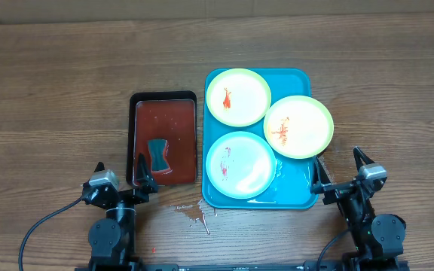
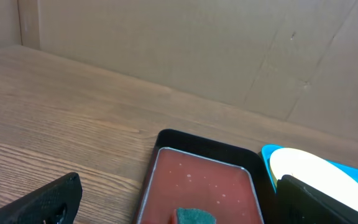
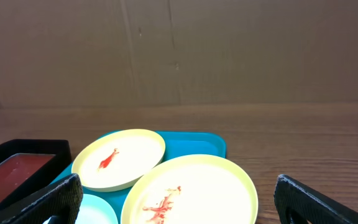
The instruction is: Clean dirty plates on tray and stack at the side
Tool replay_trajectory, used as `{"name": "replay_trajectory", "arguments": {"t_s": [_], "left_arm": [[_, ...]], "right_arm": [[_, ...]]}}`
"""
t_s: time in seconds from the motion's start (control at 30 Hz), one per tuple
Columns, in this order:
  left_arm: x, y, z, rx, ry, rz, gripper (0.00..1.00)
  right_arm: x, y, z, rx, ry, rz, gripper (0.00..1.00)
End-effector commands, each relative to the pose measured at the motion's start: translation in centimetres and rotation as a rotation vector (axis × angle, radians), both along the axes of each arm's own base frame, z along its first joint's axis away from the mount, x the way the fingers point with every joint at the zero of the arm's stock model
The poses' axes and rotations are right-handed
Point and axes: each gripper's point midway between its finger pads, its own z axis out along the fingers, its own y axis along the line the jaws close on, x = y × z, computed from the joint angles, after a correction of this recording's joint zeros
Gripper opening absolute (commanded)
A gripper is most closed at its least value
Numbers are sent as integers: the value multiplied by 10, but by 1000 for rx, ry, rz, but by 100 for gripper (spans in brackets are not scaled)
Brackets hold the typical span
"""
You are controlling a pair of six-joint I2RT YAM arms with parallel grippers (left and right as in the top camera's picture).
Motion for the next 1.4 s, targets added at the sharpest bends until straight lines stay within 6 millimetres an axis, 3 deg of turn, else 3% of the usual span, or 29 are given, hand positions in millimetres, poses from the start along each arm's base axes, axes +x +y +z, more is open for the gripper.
{"name": "replay_trajectory", "arguments": {"t_s": [0.0,0.2,0.5,0.63,0.83,1.0,1.17,1.37], "left_arm": [[0,0,0,4,-4,-3,100],[0,1,0,5,-5,3,100],[-1,9,2,22,-9,49,100],[-1,8,3,11,-13,46,100],[1,-25,19,-186,-86,-141,100],[-8,-52,68,-219,-267,-320,100],[-22,-52,120,-208,-355,-338,100],[-46,-46,188,-224,-605,-341,100]], "right_arm": [[0,-2,-2,0,-3,-11,100],[0,-2,4,3,-27,-10,100],[0,0,-2,1,-1,1,100],[-1,3,-2,77,17,18,100],[-9,27,10,135,-5,170,100],[-19,31,47,130,-54,201,100],[-24,31,94,120,-18,198,100],[-6,32,123,120,217,183,100]]}}
